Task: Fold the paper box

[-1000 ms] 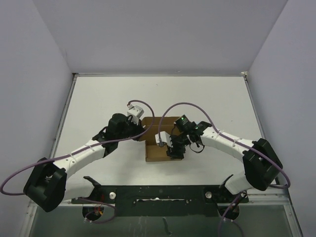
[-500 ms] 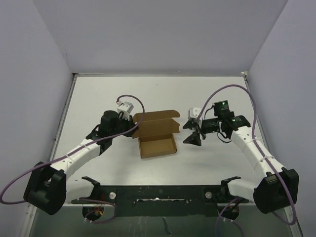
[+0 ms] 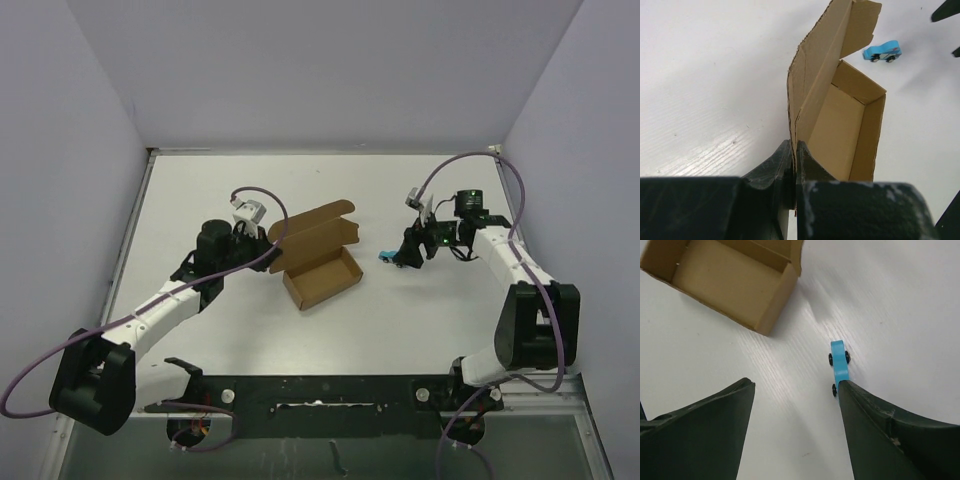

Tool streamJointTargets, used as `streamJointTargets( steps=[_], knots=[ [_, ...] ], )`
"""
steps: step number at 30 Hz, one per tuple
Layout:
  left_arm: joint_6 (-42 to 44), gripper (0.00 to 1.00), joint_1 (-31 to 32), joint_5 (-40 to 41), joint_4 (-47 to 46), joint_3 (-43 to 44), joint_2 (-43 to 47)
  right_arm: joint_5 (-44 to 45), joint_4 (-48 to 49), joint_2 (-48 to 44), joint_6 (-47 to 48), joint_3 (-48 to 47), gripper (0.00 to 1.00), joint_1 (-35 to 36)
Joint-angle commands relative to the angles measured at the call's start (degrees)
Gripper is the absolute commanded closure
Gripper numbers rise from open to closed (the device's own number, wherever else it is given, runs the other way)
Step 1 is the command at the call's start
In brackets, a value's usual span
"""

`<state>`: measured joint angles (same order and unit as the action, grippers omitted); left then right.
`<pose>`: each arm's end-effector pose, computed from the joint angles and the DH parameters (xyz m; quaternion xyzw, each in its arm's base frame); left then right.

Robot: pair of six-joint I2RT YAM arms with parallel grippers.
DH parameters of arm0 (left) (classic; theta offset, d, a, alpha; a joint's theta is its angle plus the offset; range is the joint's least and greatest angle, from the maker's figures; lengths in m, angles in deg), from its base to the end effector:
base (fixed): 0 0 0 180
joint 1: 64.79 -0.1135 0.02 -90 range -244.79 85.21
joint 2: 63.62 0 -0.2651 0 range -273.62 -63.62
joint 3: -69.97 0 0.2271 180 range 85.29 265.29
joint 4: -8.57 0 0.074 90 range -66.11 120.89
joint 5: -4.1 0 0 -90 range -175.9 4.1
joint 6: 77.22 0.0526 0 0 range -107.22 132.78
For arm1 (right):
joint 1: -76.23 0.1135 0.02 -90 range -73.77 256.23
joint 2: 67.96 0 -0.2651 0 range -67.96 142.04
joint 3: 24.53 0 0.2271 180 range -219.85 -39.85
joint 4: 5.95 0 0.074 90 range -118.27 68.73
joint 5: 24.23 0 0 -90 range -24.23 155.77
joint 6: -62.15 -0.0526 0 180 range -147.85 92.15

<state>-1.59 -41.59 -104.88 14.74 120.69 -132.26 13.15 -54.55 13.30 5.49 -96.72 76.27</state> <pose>0.2253 -0.1152 0.2400 0.1531 0.8183 -0.3038 0.4634 0.2606 0.0420 0.2502 -0.3655 0.7893 0.3363 0.3611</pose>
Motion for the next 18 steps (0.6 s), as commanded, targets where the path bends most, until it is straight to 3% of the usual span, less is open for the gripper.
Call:
streamJointTargets(
  steps=[1,10,18],
  knots=[
    [0.72,1.00,-0.17,-2.10,-5.22,0.04,0.78,7.73,-4.74,6.62,3.40,-4.90,0.32,0.23],
    [0.66,1.00,-0.13,-4.02,-4.92,0.84,-0.44,19.94,-3.49,12.95,3.64,-7.19,0.37,5.62],
    [0.83,1.00,-0.17,-4.68,-4.74,1.10,-0.58,25.93,-1.97,16.82,2.52,-8.80,0.49,7.42]
  ],
)
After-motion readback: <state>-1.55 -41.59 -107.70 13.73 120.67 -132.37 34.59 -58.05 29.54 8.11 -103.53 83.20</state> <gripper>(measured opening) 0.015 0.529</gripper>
